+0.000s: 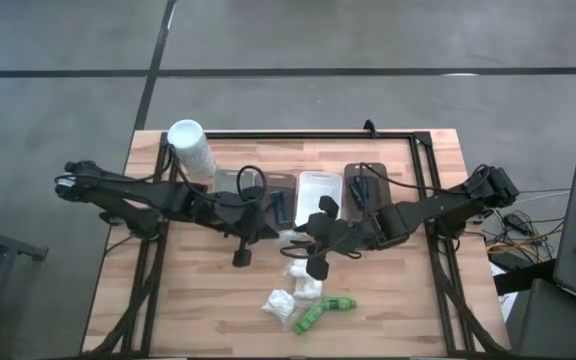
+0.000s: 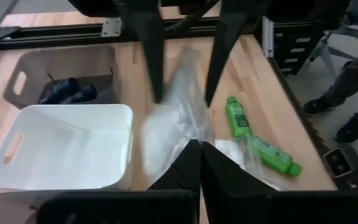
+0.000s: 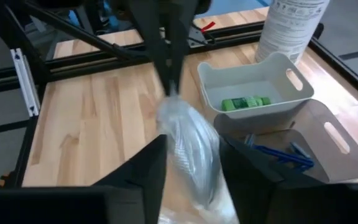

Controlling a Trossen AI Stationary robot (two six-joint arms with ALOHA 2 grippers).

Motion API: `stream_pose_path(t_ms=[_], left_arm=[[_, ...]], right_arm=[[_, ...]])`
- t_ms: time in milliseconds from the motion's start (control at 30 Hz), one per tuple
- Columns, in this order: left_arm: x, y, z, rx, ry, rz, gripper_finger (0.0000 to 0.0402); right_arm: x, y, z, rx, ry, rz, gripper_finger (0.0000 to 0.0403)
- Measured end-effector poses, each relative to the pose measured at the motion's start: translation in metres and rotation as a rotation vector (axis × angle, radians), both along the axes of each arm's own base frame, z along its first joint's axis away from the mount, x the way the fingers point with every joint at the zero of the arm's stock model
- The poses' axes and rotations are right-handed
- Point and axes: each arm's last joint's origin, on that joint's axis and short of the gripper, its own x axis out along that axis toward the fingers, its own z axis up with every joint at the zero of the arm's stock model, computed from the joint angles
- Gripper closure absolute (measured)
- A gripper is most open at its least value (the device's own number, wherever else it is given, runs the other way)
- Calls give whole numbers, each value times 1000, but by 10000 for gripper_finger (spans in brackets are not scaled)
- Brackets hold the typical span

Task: Pick & Place Travel size toiletries
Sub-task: Put the white cotton pack into the white bin

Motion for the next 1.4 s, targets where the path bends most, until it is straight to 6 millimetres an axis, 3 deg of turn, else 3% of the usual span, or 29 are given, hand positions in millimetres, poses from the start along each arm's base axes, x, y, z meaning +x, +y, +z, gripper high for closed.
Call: stream_pose_path(t_ms=[300,667,933,1133,1400], left_arm=[[1,5,0,86,-16,100,389],[-12,9,-2,71,70,178,298],[-40,14,7,28,110,231,267],[-54,17,14,8,77,235,266],[-73,20,-6,-10,105,252,266]], right_arm=[[0,-4,-3,43,18,-38,386],[-1,-21,-9,118,75,-170,394],[-1,-73,-22,148,195,-296,394],[-5,-128,-56,248,271,-325,394],[-22,-168,-88,353,179,-365,394]])
